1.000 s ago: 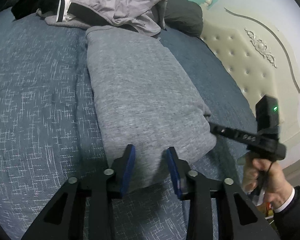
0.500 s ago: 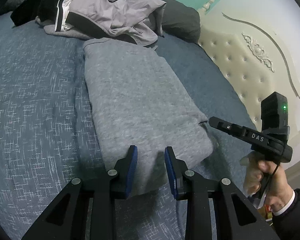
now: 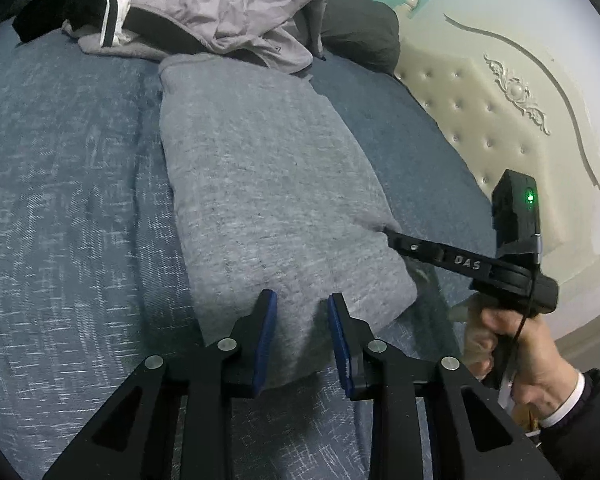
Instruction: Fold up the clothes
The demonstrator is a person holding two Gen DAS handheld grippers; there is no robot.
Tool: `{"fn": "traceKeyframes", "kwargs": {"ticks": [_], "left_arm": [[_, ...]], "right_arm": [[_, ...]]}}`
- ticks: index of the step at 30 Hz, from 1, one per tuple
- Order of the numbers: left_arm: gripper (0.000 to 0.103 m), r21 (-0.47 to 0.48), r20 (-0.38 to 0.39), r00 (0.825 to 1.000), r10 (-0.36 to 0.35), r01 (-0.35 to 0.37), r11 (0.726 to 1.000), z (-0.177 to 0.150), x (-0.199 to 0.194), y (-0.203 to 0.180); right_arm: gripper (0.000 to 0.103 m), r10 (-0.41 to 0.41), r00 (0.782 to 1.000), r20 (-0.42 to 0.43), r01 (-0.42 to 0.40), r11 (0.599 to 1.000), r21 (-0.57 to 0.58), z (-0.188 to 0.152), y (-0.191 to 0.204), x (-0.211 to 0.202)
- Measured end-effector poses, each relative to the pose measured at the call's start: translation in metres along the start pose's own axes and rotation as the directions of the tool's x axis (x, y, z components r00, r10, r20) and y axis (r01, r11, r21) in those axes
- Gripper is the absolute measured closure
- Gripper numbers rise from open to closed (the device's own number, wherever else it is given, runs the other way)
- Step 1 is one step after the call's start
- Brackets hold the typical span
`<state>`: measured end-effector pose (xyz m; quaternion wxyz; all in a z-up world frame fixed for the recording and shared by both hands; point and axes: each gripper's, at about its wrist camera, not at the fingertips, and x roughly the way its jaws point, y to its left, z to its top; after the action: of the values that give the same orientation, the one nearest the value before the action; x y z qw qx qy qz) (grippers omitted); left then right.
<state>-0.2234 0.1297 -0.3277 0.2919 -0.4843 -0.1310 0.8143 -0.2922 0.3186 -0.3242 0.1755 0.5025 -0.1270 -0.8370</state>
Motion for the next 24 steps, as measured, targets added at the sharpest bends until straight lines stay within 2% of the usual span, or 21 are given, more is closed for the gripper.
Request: {"fn": "traceKeyframes", "kwargs": {"ticks": [5,15,18,20,24], "left_arm": [[0.075,-0.034,0.006,1.0,0.012,-0.012,0.999,-0.005,-0.015,0.004],[0.074,-0.118,0.063,0.998,0.015,-0.008,0.993,-0.014,-0.068,0.012],[0.073,-0.132,0.061,0.998,0.013,-0.005,0.991,-0.019,-0.081,0.009],[0.073,-0.131,0.062,0.998,0.017,-0.009,0.991,-0.023,-0.09,0.008],[0.07,-0.139,0.061,0.998,0.027,-0.018,0.99,-0.028,-0.101,0.012]], "right_arm": [[0.103,-0.042,0.999,0.005,0.042,0.999,-0.025,-0.001,0.006,-0.03],[0.1,-0.067,0.998,-0.013,0.067,0.997,0.042,-0.03,0.007,-0.088],[0.096,-0.077,0.997,-0.009,0.077,0.995,0.06,-0.034,0.009,-0.102],[0.087,-0.076,0.997,-0.007,0.076,0.994,0.078,-0.036,0.008,-0.109],[0.076,-0.054,0.998,-0.015,0.055,0.992,0.112,-0.04,0.003,-0.113]]}}
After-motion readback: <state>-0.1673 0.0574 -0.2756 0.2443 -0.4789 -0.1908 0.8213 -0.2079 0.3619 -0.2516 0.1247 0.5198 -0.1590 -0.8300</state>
